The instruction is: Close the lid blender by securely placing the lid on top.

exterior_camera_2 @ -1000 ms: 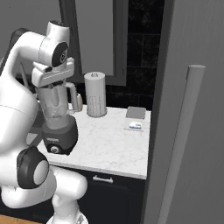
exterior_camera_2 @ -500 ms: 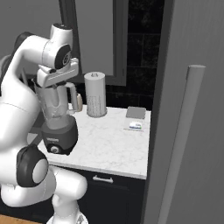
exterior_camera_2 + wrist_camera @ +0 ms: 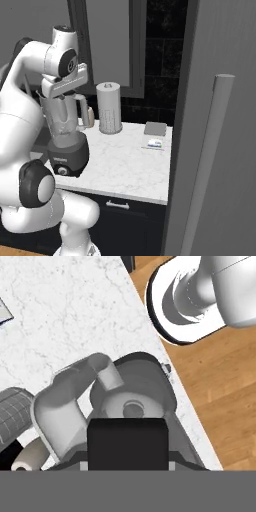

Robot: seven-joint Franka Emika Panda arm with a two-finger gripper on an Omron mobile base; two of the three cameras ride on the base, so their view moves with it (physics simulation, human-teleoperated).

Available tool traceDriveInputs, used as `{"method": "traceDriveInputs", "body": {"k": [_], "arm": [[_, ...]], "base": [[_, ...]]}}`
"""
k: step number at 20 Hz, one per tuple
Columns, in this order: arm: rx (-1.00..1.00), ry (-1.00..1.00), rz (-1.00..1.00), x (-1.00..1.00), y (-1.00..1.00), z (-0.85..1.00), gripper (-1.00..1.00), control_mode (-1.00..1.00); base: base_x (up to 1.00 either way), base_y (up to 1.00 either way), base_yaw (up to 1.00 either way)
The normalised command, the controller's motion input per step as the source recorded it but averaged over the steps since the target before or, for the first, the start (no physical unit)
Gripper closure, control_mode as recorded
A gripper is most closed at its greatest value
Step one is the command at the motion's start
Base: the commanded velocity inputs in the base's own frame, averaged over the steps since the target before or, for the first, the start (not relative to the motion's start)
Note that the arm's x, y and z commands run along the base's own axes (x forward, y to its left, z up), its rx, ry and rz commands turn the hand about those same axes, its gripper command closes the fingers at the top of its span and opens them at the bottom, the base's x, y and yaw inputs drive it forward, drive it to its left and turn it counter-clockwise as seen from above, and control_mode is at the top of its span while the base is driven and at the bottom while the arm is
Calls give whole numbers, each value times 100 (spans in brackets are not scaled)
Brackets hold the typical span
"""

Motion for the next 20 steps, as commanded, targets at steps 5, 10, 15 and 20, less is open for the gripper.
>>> {"method": "traceDriveInputs", "body": {"k": [5,10,15,20], "arm": [[-6,5,-12,0,12,0,100,-100],[-4,14,-16,0,0,0,100,-100],[-4,15,-14,-1,0,-4,100,-100],[-6,12,-14,0,0,-11,-100,-100]], "base": [[0,0,0],[0,0,0],[0,0,0],[0,0,0]]}}
